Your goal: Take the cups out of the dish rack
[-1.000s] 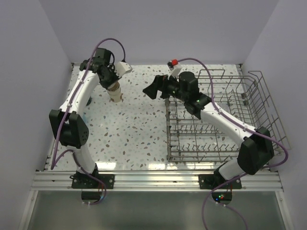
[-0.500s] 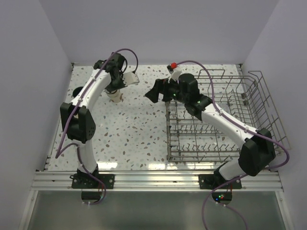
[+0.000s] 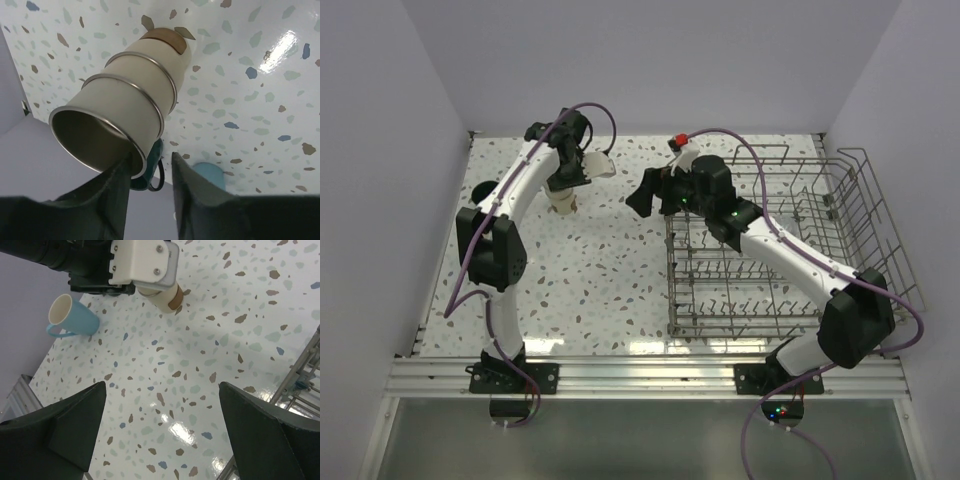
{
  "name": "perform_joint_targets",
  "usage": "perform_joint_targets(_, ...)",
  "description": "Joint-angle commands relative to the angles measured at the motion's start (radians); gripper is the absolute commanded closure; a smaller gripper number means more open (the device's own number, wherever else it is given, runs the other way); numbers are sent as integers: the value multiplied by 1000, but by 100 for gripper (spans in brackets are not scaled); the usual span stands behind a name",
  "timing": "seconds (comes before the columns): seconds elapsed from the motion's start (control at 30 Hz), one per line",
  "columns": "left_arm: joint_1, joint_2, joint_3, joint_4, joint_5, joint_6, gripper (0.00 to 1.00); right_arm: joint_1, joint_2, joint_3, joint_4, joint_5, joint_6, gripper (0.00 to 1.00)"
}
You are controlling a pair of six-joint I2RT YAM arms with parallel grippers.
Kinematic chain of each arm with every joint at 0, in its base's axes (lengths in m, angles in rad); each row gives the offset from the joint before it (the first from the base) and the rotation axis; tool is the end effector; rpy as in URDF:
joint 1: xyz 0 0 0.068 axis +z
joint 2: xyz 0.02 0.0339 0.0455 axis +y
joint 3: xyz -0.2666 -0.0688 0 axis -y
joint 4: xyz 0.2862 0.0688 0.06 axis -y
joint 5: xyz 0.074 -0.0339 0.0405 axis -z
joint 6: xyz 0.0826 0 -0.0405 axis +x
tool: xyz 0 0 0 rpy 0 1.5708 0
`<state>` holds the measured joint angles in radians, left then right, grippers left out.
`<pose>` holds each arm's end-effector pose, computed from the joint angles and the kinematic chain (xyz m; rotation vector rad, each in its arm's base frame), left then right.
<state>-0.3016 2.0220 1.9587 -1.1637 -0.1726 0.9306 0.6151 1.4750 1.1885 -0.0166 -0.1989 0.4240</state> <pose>0.4607 -0.1285 0.2489 1.6078 2.3447 0.3865 0.3450 0.2637 0.3093 -0.3306 1.9405 0.8865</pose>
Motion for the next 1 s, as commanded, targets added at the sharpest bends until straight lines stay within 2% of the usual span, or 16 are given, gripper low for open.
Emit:
perform_joint_targets(0.0, -1, -42, 37, 38, -7, 2, 56, 0, -54, 11, -42, 58, -30, 2)
perform_joint_targets(0.1, -1, -77, 34, 81, -18, -25, 46, -2, -79, 22, -103, 143, -50, 2)
perform_joint_targets(0.27, -2, -164, 14, 148, 48, -96, 40, -28, -168, 28, -253, 367, -113, 2)
perform_joint_targets(0.3, -2, -177, 9, 160, 64, -111, 38, -38, -173, 37, -337, 431, -120, 2)
perform_joint_targets(0.37, -2, -221, -13, 203, 117, -177, 36, -83, -180, 69, -475, 464, -129, 2)
perform_joint_targets(0.5, -2, -330, -116, 323, 264, -323, 29, -188, -214, 48, -603, 481, -105, 2)
perform_joint_targets(0.53, -2, -379, -144, 352, 327, -390, 28, -227, -228, 30, -605, 472, -99, 2)
perform_joint_targets(0.67, -2, -505, -328, 536, 418, -524, 22, -276, -254, -55, -625, 480, -79, 2)
perform_joint_targets(0.77, -2, -591, -432, 611, 476, -579, 11, -282, -249, -84, -623, 518, -65, 2)
perform_joint_targets(0.8, -2, -609, -452, 624, 493, -590, 9, -285, -248, -90, -619, 529, -59, 2)
perform_joint_targets(0.83, -2, -641, -489, 634, 496, -602, 0, -291, -248, -98, -612, 536, -50, 2)
perform_joint_targets(0.97, -2, -700, -555, 662, 507, -607, 0, -298, -225, -131, -569, 535, -42, 2)
